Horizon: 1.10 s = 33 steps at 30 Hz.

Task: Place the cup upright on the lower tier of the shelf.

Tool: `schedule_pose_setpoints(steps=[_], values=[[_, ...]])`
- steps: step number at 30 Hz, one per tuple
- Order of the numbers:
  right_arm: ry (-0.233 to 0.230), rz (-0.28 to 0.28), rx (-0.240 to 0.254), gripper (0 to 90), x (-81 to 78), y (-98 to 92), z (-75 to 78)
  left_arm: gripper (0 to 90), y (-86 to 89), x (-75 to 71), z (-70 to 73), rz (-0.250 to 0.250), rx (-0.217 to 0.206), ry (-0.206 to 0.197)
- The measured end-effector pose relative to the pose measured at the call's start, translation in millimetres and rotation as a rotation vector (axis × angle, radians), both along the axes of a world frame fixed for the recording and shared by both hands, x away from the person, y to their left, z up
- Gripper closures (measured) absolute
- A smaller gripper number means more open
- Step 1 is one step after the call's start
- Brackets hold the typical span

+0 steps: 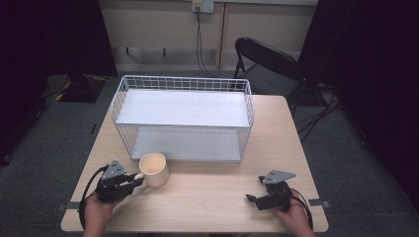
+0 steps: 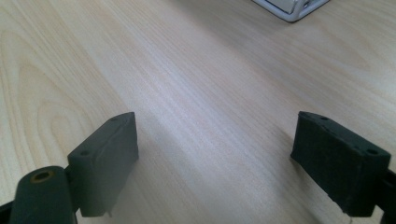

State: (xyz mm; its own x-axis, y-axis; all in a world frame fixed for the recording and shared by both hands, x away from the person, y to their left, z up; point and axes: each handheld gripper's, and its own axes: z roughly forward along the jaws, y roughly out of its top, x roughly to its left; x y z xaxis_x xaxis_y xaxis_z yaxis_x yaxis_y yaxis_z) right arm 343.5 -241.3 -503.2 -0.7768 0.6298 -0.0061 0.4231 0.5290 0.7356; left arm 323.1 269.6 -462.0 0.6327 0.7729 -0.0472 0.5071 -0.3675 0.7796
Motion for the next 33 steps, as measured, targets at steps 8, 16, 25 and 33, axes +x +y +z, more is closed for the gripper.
schedule_pose_setpoints(steps=[8,16,25,33], values=[[0.0,0.0,0.0,13.6,0.0,0.0,0.0,78.7,-2.8,-0.2,3.2,-0.018,0.039,-0.014],[0.001,0.0,0.0,13.6,0.0,0.0,0.0,79.4,-5.4,0.2,5.7,-0.008,0.043,-0.009],[0.0,0.0,0.0,13.6,0.0,0.0,0.0,79.9,-5.2,-0.5,12.3,0.032,0.032,-0.026],[0.0,0.0,0.0,13.6,-0.1,0.0,0.0,80.0,-3.7,-2.1,15.3,0.052,0.016,-0.04]])
